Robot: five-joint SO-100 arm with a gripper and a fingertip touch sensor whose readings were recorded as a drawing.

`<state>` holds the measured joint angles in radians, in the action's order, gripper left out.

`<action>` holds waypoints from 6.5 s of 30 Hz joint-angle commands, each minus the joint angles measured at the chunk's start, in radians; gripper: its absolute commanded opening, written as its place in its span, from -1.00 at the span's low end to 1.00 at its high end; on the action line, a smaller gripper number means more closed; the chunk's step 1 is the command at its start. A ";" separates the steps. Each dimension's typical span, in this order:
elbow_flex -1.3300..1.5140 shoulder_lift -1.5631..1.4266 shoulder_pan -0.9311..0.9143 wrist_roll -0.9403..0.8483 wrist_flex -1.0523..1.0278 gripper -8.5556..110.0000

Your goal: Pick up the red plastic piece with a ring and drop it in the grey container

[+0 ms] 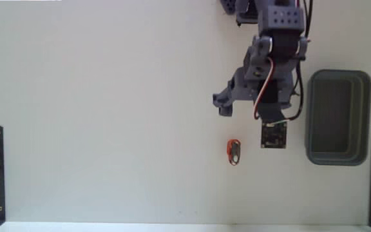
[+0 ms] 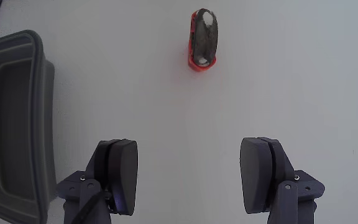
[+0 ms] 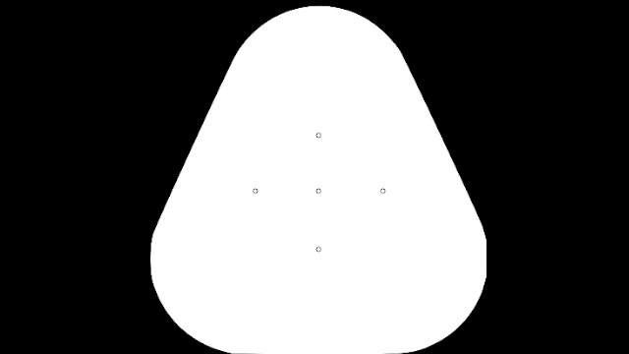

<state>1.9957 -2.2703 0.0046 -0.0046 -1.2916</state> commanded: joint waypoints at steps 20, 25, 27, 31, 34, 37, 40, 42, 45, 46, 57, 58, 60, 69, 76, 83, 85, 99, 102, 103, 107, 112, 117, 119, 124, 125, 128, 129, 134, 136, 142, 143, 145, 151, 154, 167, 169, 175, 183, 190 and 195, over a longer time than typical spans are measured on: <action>-0.139 0.236 -0.005 0.005 0.165 1.00; -0.171 0.293 -0.005 0.005 0.189 1.00; -0.184 0.315 -0.005 0.005 0.198 1.00; -0.190 0.324 -0.007 0.005 0.201 1.00; -0.190 0.324 -0.013 0.005 0.201 1.00; -0.190 0.324 -0.024 0.005 0.201 1.00; -0.190 0.324 -0.035 0.005 0.201 1.00; -0.190 0.324 -0.040 0.005 0.201 1.00; -0.208 0.353 -0.041 0.005 0.212 1.00; -0.216 0.365 -0.041 0.005 0.216 1.00; -0.298 0.479 -0.041 0.005 0.248 1.00; -0.308 0.491 -0.041 0.005 0.251 1.00; -0.324 0.511 -0.041 0.005 0.255 1.00; -0.410 0.612 -0.041 0.005 0.269 1.00; -0.437 0.641 -0.041 0.005 0.271 1.00; -0.437 0.641 -0.041 0.005 0.271 1.00; -0.437 0.641 -0.041 0.005 0.271 1.00; -0.367 0.638 -0.041 0.005 0.338 1.00; -0.348 0.638 -0.041 0.005 0.358 1.00; -0.341 0.638 -0.041 0.005 0.364 1.00; -0.318 0.639 -0.041 0.005 0.389 1.00; -0.292 0.640 -0.041 0.005 0.416 1.00; -0.268 0.643 -0.041 0.005 0.442 1.00; -0.259 0.644 -0.041 0.005 0.452 1.00; -0.236 0.647 -0.041 0.005 0.478 1.00; -0.233 0.647 -0.041 0.005 0.482 1.00; -0.221 0.649 -0.041 0.005 0.495 1.00; -0.217 0.650 -0.041 0.005 0.501 1.00; -0.198 0.654 -0.041 0.005 0.524 1.00; -0.190 0.656 -0.041 0.005 0.534 1.00; -0.164 0.662 -0.041 0.005 0.566 1.00; -0.159 0.664 -0.041 0.005 0.572 1.00; -0.152 0.666 -0.041 0.005 0.581 1.00; -0.132 0.672 -0.041 0.005 0.608 1.00; -0.128 0.674 -0.041 0.005 0.613 1.00; -0.128 0.674 -0.041 0.005 0.613 1.00; -0.128 0.674 -0.041 0.005 0.613 0.99; -0.128 0.674 -0.041 0.005 0.613 0.96; -0.128 0.674 -0.041 0.005 0.613 0.92; -0.128 0.674 -0.041 0.005 0.613 0.89; -0.128 0.674 -0.041 0.005 0.613 0.86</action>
<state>1.8761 -1.5708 -0.0307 -0.0031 -0.6826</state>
